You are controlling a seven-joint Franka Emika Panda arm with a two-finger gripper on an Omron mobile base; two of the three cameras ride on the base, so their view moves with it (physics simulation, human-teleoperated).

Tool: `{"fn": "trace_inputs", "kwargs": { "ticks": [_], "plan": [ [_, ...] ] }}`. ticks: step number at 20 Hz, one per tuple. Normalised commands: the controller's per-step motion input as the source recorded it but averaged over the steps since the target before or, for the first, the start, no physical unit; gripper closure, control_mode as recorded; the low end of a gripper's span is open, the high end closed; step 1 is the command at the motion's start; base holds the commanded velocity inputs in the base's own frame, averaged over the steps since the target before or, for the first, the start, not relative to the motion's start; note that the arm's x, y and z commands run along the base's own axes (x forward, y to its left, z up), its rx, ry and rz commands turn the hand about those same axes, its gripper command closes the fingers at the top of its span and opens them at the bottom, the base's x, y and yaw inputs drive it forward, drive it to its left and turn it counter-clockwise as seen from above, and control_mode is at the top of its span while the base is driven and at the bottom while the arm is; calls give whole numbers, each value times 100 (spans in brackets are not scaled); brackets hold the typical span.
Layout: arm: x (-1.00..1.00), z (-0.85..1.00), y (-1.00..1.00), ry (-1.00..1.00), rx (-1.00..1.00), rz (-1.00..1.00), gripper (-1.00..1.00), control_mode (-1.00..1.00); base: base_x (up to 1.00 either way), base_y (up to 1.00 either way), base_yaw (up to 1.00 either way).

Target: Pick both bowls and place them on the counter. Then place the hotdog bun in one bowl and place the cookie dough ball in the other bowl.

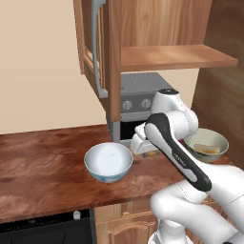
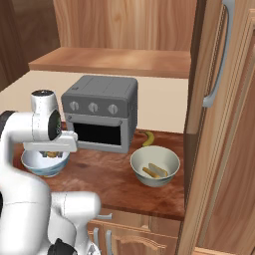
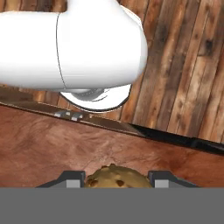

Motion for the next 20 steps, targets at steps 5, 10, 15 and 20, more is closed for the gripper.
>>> {"fn": "trace_inputs", "kwargs": {
  "ticks": [5, 10, 15, 20],
  "plan": [
    [1, 6, 60, 4, 0, 0, 100, -100, 0, 0, 0],
    [11, -20, 40, 2, -1, 1, 100, -100, 0, 0, 0],
    [9, -8, 7, 4, 0, 1, 100, -100, 0, 0, 0],
    [9, -19, 8, 7, 0, 0, 100, -100, 0, 0, 0]
  ]
}}
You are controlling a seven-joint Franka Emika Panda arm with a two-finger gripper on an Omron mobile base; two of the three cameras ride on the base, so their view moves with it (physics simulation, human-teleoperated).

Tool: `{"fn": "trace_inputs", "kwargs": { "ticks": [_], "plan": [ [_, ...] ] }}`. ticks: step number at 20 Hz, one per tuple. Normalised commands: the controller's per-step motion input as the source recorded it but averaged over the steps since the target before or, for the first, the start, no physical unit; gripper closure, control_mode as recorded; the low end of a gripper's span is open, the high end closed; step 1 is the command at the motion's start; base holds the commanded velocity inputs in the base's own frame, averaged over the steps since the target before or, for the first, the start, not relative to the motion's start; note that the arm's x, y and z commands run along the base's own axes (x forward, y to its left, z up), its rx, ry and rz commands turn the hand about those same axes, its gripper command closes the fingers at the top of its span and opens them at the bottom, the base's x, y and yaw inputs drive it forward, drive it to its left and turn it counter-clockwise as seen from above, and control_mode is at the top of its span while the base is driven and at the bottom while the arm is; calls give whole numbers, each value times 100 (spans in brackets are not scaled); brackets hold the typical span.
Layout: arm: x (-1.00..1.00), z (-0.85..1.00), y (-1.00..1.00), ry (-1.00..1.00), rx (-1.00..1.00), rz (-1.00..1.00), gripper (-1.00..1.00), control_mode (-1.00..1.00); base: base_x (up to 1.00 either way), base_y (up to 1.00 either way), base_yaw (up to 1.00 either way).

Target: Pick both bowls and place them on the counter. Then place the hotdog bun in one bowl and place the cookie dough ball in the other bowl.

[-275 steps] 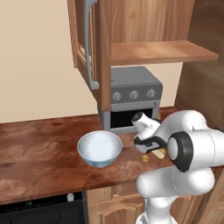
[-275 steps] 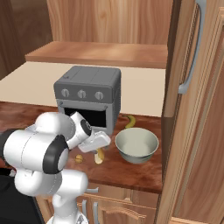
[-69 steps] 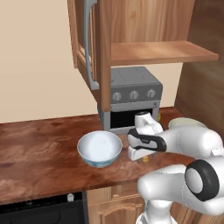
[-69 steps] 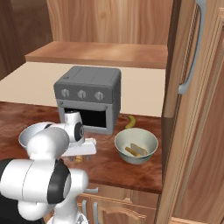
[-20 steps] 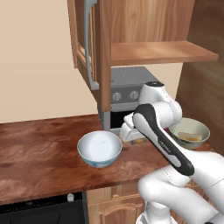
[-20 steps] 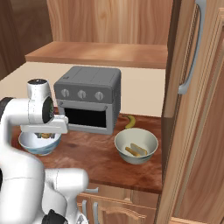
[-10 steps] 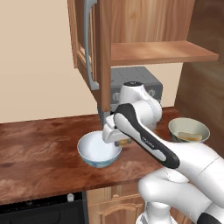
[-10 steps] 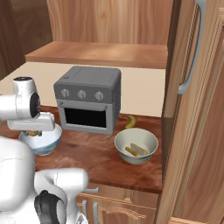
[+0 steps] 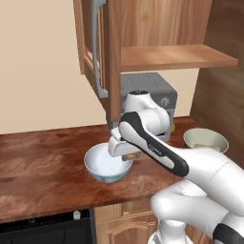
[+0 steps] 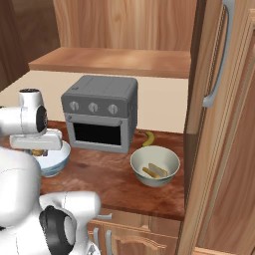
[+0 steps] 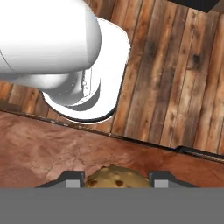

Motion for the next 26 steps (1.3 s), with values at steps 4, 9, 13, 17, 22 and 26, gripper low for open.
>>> {"fn": "trace_inputs", "kwargs": {
  "ticks": [4, 9, 13, 17, 22, 26],
  "plan": [
    [34, -29, 21, 2, 0, 0, 100, -100, 0, 0, 0],
    [40, -29, 17, 2, 0, 0, 100, -100, 0, 0, 0],
    [33, -24, 8, 1, 0, 0, 100, -100, 0, 0, 0],
    [29, -29, 9, 2, 0, 0, 100, -100, 0, 0, 0],
    [23, -32, 9, 2, -1, 0, 100, -100, 0, 0, 0],
    [7, -23, 7, 5, -1, 0, 100, -100, 0, 0, 0]
  ]
}}
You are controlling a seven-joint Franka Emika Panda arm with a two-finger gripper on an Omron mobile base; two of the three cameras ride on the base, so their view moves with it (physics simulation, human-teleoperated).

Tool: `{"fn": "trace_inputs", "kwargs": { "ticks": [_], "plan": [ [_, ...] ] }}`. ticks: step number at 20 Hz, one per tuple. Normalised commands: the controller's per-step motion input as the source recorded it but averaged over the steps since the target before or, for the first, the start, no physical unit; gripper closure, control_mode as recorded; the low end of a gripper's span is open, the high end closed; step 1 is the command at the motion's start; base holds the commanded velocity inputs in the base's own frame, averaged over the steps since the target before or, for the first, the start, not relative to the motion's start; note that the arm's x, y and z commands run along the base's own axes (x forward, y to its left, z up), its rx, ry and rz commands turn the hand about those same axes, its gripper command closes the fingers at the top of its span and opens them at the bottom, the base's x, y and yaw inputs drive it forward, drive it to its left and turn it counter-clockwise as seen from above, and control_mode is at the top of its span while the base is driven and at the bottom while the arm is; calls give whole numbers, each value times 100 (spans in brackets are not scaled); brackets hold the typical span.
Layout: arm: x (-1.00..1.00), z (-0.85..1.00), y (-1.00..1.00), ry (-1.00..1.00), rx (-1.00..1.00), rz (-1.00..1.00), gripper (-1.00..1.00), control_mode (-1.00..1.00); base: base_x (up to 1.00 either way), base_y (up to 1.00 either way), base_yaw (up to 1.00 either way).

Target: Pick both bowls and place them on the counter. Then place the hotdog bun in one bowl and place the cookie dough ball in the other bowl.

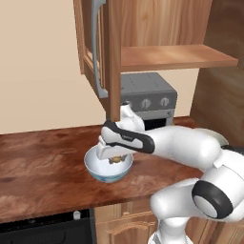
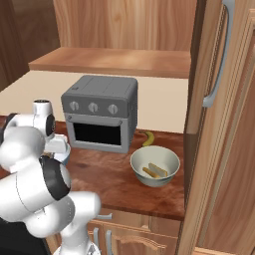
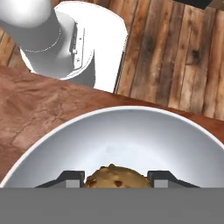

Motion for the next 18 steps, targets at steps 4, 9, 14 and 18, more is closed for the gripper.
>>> {"fn": "trace_inputs", "kwargs": {
  "ticks": [4, 9, 14, 18],
  "plan": [
    [0, -26, 7, 6, -2, 0, 100, -100, 0, 0, 0],
    [0, -27, 7, 1, 0, 0, 100, -100, 0, 0, 0],
    [0, -27, 12, 0, 0, 0, 100, -100, 0, 0, 0],
    [1, -29, 17, 0, 0, 0, -100, -100, 0, 0, 0]
  ]
}}
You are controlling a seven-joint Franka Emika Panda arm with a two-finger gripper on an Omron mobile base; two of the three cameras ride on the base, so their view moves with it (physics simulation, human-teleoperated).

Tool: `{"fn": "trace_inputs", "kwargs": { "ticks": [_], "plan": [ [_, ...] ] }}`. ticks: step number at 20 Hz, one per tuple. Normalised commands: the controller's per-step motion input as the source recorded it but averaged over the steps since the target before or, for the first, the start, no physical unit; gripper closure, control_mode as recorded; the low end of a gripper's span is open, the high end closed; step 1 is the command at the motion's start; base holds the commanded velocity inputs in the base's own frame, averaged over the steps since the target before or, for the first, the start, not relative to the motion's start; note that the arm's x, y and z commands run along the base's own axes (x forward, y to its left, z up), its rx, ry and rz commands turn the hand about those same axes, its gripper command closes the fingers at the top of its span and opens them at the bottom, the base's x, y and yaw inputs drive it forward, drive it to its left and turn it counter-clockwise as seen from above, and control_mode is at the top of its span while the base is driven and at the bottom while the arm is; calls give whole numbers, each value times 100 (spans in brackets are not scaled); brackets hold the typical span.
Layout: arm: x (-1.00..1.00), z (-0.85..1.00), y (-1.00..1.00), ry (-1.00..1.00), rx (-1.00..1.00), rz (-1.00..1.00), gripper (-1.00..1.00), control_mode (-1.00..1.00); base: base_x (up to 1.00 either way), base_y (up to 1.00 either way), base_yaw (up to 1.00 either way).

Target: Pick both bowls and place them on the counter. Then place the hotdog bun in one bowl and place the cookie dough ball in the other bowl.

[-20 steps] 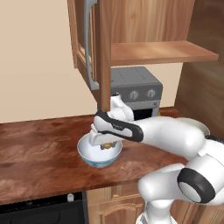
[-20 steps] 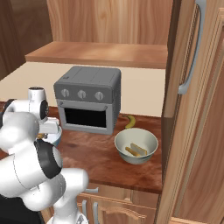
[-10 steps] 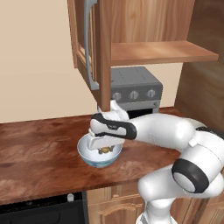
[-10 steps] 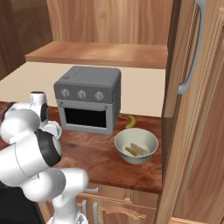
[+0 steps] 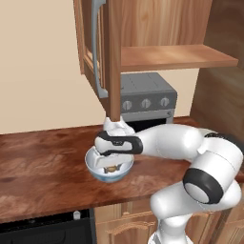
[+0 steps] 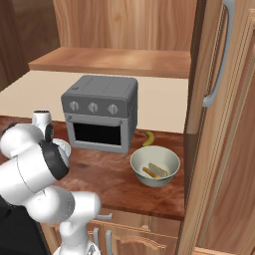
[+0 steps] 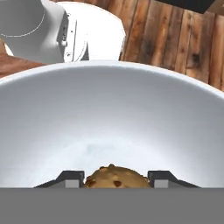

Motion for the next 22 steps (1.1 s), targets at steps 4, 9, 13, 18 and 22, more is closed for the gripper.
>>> {"fn": "trace_inputs", "kwargs": {
  "ticks": [4, 9, 13, 18, 22],
  "plan": [
    [2, -10, 14, -1, 0, 0, -100, -100, 0, 0, 0],
    [0, 20, 0, -4, 0, 0, -100, -100, 0, 0, 0],
    [0, 26, 0, -4, 0, 0, -100, -100, 0, 0, 0],
    [0, 41, -5, -2, 3, 0, -100, -100, 0, 0, 0],
    [0, 30, -15, -2, 3, -1, -100, -100, 0, 0, 0]
  ]
}}
